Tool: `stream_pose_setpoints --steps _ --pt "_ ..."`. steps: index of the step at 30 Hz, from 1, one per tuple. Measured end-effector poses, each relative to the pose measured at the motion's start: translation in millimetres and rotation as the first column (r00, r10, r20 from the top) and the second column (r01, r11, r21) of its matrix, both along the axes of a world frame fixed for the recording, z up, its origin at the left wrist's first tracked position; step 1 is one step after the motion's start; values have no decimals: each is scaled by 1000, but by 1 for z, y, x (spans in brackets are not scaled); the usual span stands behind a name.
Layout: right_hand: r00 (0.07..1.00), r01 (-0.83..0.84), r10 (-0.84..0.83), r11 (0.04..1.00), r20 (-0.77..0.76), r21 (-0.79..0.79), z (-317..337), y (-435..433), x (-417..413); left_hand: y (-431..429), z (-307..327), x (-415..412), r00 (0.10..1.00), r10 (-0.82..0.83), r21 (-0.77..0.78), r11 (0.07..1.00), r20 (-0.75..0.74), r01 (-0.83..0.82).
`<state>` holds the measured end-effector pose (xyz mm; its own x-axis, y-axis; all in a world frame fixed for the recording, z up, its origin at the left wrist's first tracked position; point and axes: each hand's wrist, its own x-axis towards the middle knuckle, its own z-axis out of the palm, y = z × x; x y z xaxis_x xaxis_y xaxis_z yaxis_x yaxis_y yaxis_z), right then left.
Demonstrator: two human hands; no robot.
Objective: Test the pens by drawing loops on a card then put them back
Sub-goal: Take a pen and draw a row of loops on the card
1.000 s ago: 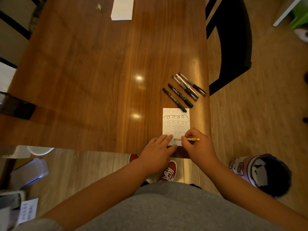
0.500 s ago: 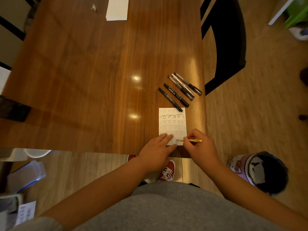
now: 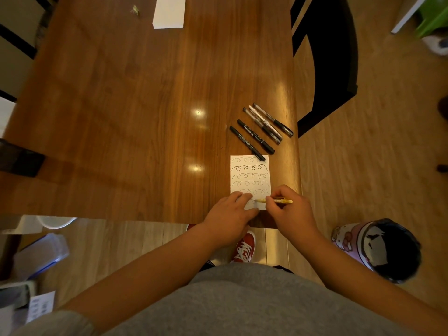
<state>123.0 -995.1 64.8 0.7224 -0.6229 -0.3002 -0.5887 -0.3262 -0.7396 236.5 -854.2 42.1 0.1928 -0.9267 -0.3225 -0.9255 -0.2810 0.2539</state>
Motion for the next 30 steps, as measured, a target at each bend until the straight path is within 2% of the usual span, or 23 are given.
stream_pose_setpoints --steps 6,16,30 --pt "1000 25 -25 1000 4 3 1 -5 -5 0 -2 -2 1000 2 -22 1000 -22 -2" --pt "999 38 -38 999 7 -15 0 -8 -13 -4 -2 -4 999 -26 21 999 27 26" --pt "999 39 -39 999 9 -3 1 -7 -11 -7 -5 -7 999 -20 0 1000 -33 20"
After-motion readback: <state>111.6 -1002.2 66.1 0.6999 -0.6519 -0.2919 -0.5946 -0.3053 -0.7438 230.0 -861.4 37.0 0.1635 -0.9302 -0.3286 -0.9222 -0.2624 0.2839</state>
